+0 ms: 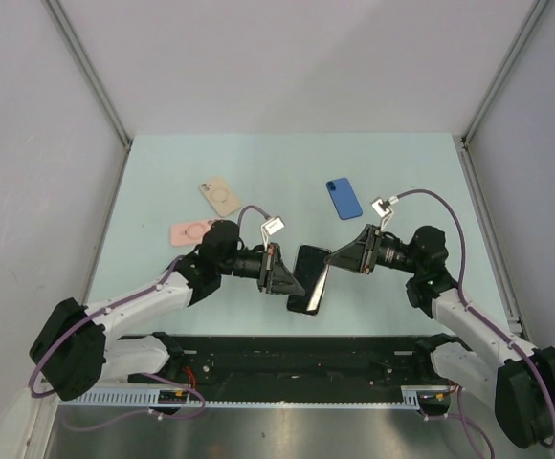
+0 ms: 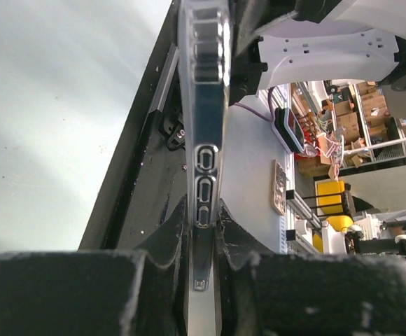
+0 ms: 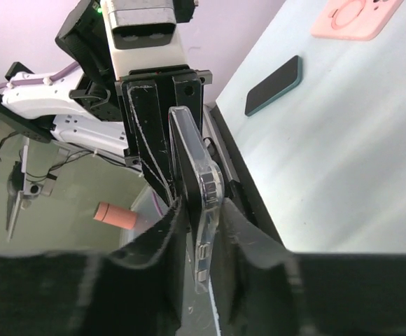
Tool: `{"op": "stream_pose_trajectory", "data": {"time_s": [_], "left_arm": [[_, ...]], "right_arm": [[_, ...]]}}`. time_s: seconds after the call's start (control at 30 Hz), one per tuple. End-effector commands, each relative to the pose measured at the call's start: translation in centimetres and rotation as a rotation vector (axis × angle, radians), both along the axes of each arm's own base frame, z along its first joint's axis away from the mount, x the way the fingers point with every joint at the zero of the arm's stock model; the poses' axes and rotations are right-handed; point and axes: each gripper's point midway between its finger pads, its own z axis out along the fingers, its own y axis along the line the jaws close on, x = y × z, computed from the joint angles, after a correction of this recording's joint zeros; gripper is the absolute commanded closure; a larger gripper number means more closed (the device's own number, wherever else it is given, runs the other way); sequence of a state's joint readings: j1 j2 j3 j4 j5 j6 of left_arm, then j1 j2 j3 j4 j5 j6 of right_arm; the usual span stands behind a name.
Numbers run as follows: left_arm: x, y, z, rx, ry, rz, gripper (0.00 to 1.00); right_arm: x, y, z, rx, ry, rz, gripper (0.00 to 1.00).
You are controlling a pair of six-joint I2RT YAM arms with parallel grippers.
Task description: Put the phone into the phone case
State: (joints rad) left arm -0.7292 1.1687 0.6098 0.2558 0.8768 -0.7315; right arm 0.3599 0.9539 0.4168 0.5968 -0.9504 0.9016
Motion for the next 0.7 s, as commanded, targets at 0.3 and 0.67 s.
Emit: {"op": "stream_pose_trajectory", "data": {"time_s": [0.3, 0.67], "left_arm": [[1.8, 0.3, -4.0, 0.195, 0.022, 0.076, 1.0], [1.9, -0.1, -1.8, 0.097, 0.01, 0.095, 1.0]], "right_arm": [[1.3, 0.4, 2.5, -0.021, -0.149, -0.076, 1.0], [-1.2, 0.9, 2.1, -0.044, -0.132, 0.056, 0.52]]}}
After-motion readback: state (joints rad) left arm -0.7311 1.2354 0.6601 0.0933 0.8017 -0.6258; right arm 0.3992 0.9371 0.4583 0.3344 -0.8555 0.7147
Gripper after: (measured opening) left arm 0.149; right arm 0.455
